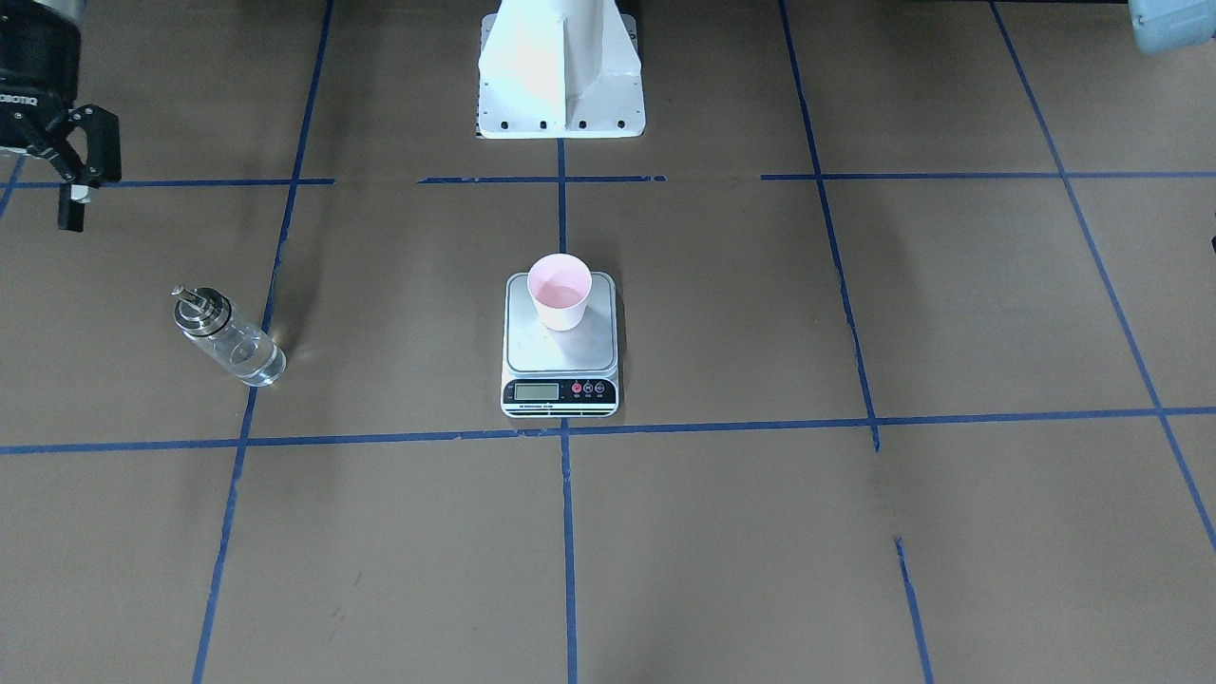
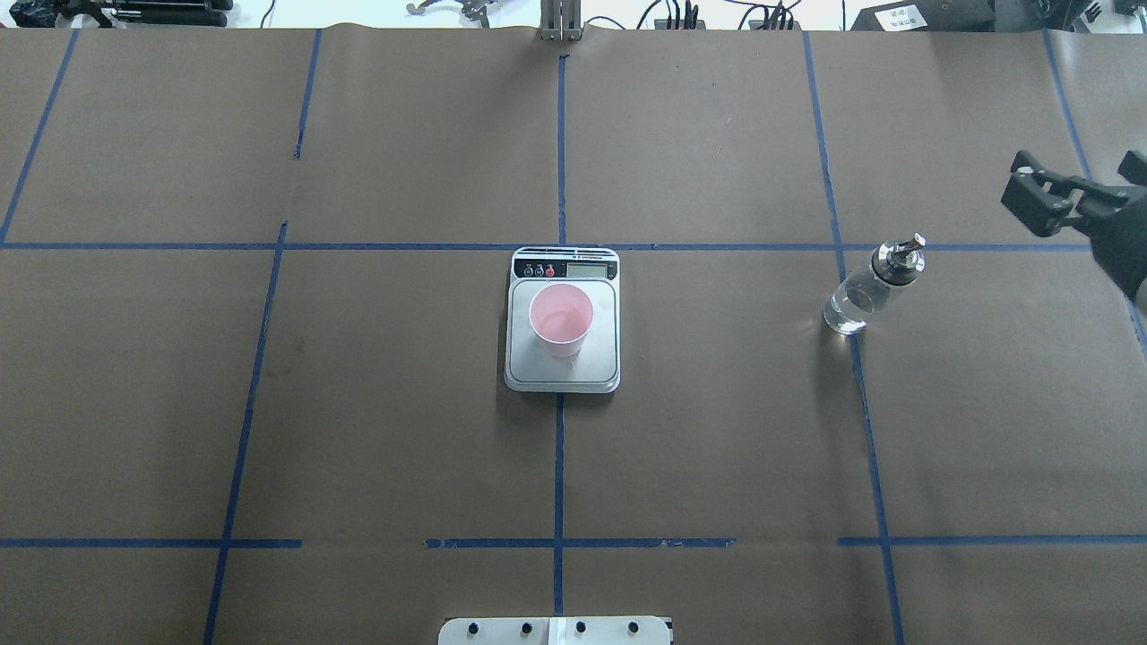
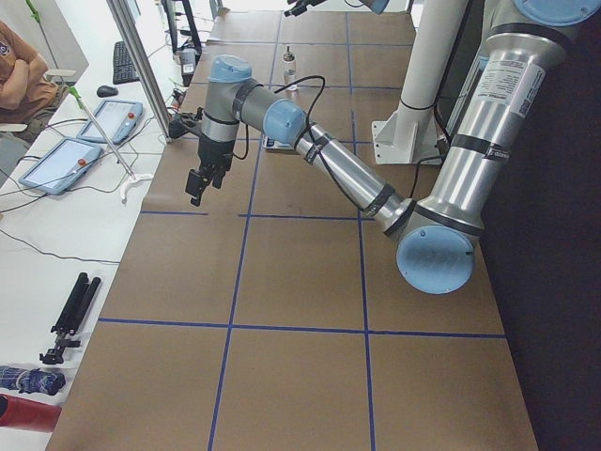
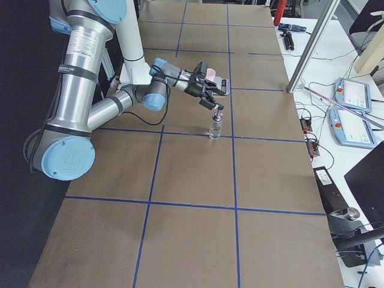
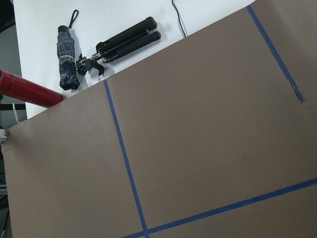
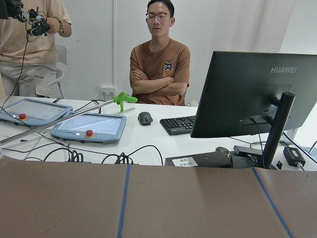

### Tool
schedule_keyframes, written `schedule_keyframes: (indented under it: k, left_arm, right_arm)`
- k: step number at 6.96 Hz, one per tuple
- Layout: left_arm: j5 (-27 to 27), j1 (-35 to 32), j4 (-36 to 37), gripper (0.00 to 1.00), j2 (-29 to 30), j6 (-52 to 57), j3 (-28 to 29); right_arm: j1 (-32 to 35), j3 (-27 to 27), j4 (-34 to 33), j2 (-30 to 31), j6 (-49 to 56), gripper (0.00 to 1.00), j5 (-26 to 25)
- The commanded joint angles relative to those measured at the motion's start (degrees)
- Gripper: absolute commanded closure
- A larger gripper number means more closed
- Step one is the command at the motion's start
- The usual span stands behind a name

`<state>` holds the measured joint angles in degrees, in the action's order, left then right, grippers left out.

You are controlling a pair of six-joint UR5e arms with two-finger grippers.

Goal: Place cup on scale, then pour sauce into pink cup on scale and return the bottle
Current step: 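Open the right gripper and withdraw it from the bottle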

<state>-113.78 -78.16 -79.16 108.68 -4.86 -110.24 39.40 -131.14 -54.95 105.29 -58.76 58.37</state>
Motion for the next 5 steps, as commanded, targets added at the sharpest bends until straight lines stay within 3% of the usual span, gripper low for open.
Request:
schedule_keyframes:
  k: [1, 3, 5]
  left_arm:
    - [-0.21, 0.03, 0.06, 0.0, 0.48, -0.5, 0.03]
    - [-0.56, 0.03, 0.06, 0.0, 0.83, -0.59, -0.06]
    - [-0.74, -0.06, 0.06, 0.0, 0.92, -0.5, -0.06]
  right_arm:
    - [17.19, 2.71, -0.07, -1.49, 10.01, 0.0, 21.67]
    - [33.38, 13.23, -0.25, -6.05, 20.82, 0.0, 46.46]
    - [40.03, 21.85, -1.3, -6.94, 28.33, 0.0, 59.62]
